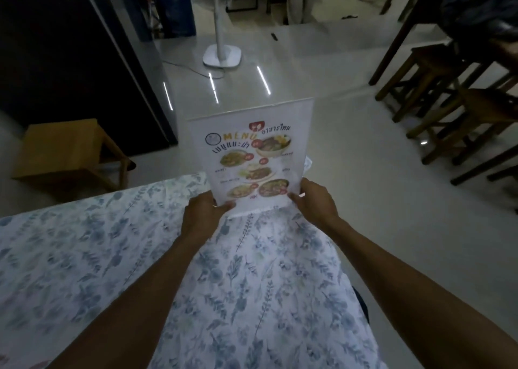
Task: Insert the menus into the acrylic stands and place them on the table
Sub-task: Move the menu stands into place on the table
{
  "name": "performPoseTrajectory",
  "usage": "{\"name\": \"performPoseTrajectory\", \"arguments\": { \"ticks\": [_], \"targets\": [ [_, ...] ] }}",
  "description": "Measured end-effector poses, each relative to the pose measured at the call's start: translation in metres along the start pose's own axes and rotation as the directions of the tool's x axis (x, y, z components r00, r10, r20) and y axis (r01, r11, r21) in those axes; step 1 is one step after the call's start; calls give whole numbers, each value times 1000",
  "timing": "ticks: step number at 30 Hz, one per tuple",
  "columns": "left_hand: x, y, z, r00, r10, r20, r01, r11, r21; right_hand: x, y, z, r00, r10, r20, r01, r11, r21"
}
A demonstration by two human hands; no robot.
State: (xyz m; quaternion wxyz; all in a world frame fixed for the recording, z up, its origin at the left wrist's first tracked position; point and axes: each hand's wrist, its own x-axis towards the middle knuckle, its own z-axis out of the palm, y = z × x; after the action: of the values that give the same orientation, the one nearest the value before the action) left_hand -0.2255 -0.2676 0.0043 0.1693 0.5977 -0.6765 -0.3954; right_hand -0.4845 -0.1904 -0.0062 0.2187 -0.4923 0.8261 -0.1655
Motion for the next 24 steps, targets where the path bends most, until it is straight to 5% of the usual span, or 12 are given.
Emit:
{"name": "performPoseTrajectory", "arguments": {
  "ticks": [24],
  "targets": [
    [101,11,25,999,-18,-27,22,985,168,99,5,9,999,11,-45,-12,1000,-1]
  ]
}}
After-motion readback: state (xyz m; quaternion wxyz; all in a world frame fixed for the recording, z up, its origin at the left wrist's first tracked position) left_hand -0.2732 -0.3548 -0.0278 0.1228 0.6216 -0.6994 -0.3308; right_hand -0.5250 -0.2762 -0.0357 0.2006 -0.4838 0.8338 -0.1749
